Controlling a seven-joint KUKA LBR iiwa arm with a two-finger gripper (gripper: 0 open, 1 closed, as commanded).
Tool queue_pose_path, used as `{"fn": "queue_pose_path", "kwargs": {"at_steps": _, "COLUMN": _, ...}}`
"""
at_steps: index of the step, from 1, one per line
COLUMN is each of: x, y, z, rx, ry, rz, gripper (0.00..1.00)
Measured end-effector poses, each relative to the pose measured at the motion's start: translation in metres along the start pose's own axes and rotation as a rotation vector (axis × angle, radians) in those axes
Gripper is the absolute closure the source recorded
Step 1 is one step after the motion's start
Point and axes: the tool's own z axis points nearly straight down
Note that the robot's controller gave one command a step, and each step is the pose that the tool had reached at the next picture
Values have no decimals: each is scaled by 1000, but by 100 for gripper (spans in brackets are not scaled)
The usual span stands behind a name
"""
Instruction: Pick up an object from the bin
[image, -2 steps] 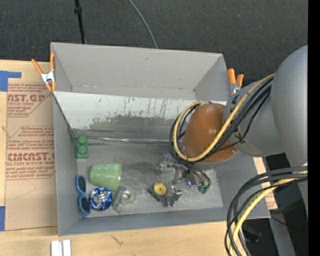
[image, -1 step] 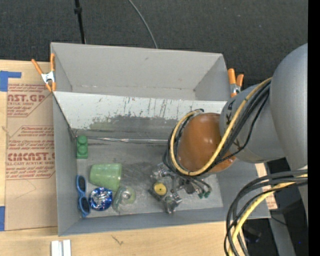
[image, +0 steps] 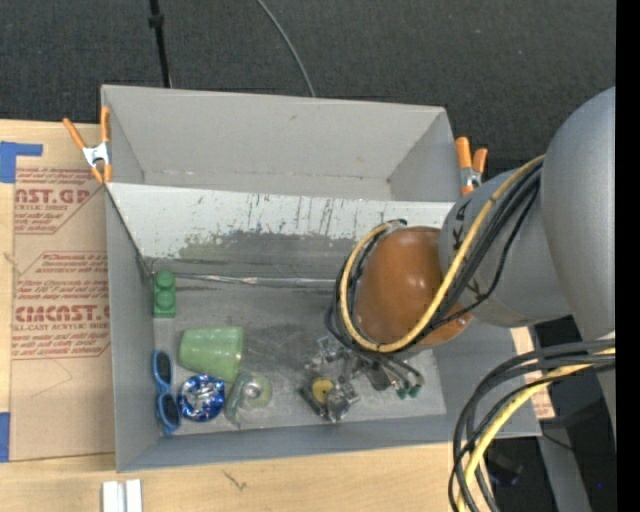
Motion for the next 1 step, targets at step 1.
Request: {"fn": "queue_pose_path", "kwargs": {"at_steps": 1, "x": 4, "y": -16, "z": -153, "rx": -2, "ry": 3, "rz": -112, "gripper": 100}}
